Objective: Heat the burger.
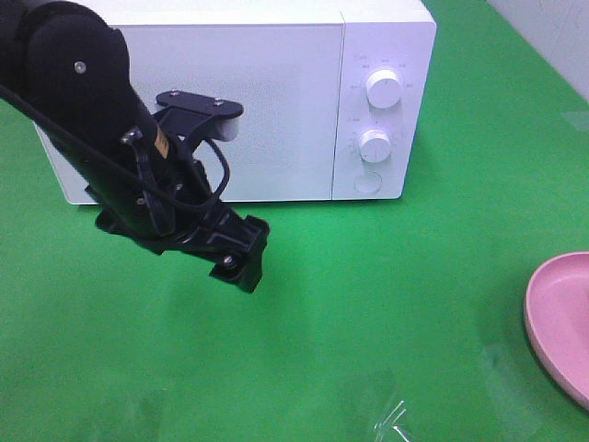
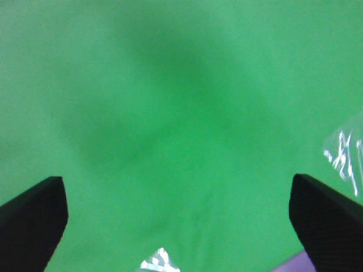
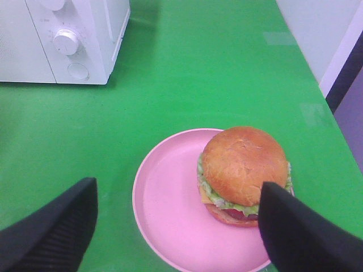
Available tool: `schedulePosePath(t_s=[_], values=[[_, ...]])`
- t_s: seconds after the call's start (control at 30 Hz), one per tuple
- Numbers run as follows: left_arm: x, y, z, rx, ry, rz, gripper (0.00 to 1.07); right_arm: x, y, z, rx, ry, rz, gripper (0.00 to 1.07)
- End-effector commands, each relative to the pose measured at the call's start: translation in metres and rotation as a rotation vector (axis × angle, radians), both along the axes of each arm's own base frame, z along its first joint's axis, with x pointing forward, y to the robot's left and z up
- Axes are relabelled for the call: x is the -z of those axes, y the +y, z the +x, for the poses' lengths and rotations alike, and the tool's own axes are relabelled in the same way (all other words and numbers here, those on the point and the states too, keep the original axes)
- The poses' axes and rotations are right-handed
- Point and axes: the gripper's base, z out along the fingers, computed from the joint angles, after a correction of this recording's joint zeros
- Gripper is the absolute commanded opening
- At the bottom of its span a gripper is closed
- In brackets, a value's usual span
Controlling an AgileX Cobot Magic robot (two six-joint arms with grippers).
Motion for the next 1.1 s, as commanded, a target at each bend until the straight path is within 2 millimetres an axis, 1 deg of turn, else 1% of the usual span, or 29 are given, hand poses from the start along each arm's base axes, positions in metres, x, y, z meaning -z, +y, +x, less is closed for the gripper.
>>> schedulePosePath(t_s=[0.03, 0.1, 0.13, 0.17, 0.2, 0.23, 0.3, 0.33, 0.37, 0.4, 0.43, 0.47, 0.5, 0.53, 0.57, 0.6, 0.63, 0.67, 0.7, 0.73, 0.77, 0.8, 0.83, 0.87, 0.93, 1.03, 1.1], values=[[-0.011, 0.012, -0.016, 0.009, 0.116, 0.097, 0.99, 0.001, 0.000, -0.003, 0.000, -0.030, -0.009, 0.75], [-0.014, 0.014, -0.018, 0.009, 0.127, 0.106, 0.99, 0.001, 0.000, -0.003, 0.000, -0.030, -0.009, 0.75], [-0.019, 0.019, -0.020, 0.002, 0.136, 0.112, 0.99, 0.001, 0.000, -0.003, 0.000, -0.030, -0.009, 0.75], [-0.019, 0.019, -0.020, 0.002, 0.136, 0.112, 0.99, 0.001, 0.000, -0.003, 0.000, -0.030, -0.009, 0.75], [-0.025, 0.025, -0.021, -0.012, 0.143, 0.114, 0.99, 0.001, 0.000, -0.003, 0.000, -0.030, -0.009, 0.75], [-0.025, 0.025, -0.021, -0.012, 0.143, 0.114, 0.99, 0.001, 0.000, -0.003, 0.000, -0.030, -0.009, 0.75], [-0.036, 0.040, -0.019, -0.047, 0.150, 0.115, 0.99, 0.001, 0.000, -0.003, 0.000, -0.030, -0.009, 0.75], [-0.036, 0.040, -0.019, -0.047, 0.150, 0.115, 0.99, 0.001, 0.000, -0.003, 0.000, -0.030, -0.009, 0.75], [-0.044, 0.052, -0.015, -0.073, 0.144, 0.107, 0.99, 0.001, 0.000, -0.003, 0.000, -0.030, -0.009, 0.75], [-0.044, 0.052, -0.015, -0.073, 0.144, 0.107, 0.99, 0.001, 0.000, -0.003, 0.000, -0.030, -0.009, 0.75], [-0.052, 0.067, -0.010, -0.110, 0.130, 0.091, 0.99, 0.001, 0.000, -0.003, 0.000, -0.030, -0.009, 0.75], [-0.052, 0.067, -0.010, -0.110, 0.130, 0.091, 0.99, 0.001, 0.000, -0.003, 0.000, -0.030, -0.009, 0.75], [-0.060, 0.082, -0.005, -0.145, 0.115, 0.073, 0.99, 0.001, 0.000, -0.003, 0.000, -0.030, -0.009, 0.75], [-0.065, 0.091, -0.003, -0.168, 0.108, 0.061, 0.99, 0.001, 0.000, -0.003, 0.000, -0.030, -0.009, 0.75], [-0.065, 0.091, -0.003, -0.168, 0.108, 0.061, 0.99, 0.001, 0.000, -0.003, 0.000, -0.030, -0.009, 0.75], [-0.072, 0.107, 0.000, -0.209, 0.095, 0.039, 0.99, 0.001, 0.000, -0.003, 0.000, -0.030, -0.009, 0.75], [-0.072, 0.107, 0.000, -0.209, 0.095, 0.039, 0.99, 0.001, 0.000, -0.003, 0.000, -0.030, -0.009, 0.75], [-0.075, 0.116, 0.001, -0.229, 0.095, 0.030, 0.99, 0.001, 0.000, -0.003, 0.000, -0.030, -0.009, 0.75], [-0.080, 0.132, 0.003, -0.265, 0.094, 0.018, 0.99, 0.001, 0.000, -0.003, 0.000, -0.030, -0.009, 0.75], [-0.080, 0.132, 0.003, -0.265, 0.094, 0.018, 0.99, 0.001, 0.000, -0.003, 0.000, -0.030, -0.009, 0.75], [-0.087, 0.150, 0.003, -0.302, 0.083, 0.006, 0.99, 0.001, 0.000, -0.003, 0.000, -0.030, -0.009, 0.75], [-0.087, 0.150, 0.003, -0.302, 0.083, 0.006, 0.99, 0.001, 0.000, -0.003, 0.000, -0.030, -0.009, 0.75], [-0.095, 0.163, 0.001, -0.337, 0.067, -0.011, 0.99, 0.001, 0.000, -0.003, 0.000, -0.030, -0.009, 0.75], [-0.095, 0.163, 0.001, -0.337, 0.067, -0.011, 0.99, 0.001, 0.000, -0.003, 0.000, -0.030, -0.009, 0.75], [-0.108, 0.184, -0.008, -0.399, 0.023, -0.035, 0.99, 0.001, 0.000, -0.003, 0.000, -0.030, -0.009, 0.75], [-0.111, 0.188, -0.012, -0.416, 0.010, -0.039, 0.99, 0.001, 0.000, -0.003, 0.000, -0.030, -0.009, 0.75], [-0.112, 0.202, -0.031, -0.479, -0.019, -0.053, 0.99, 0.001, 0.000, -0.003, 0.000, -0.030, -0.009, 0.75]])
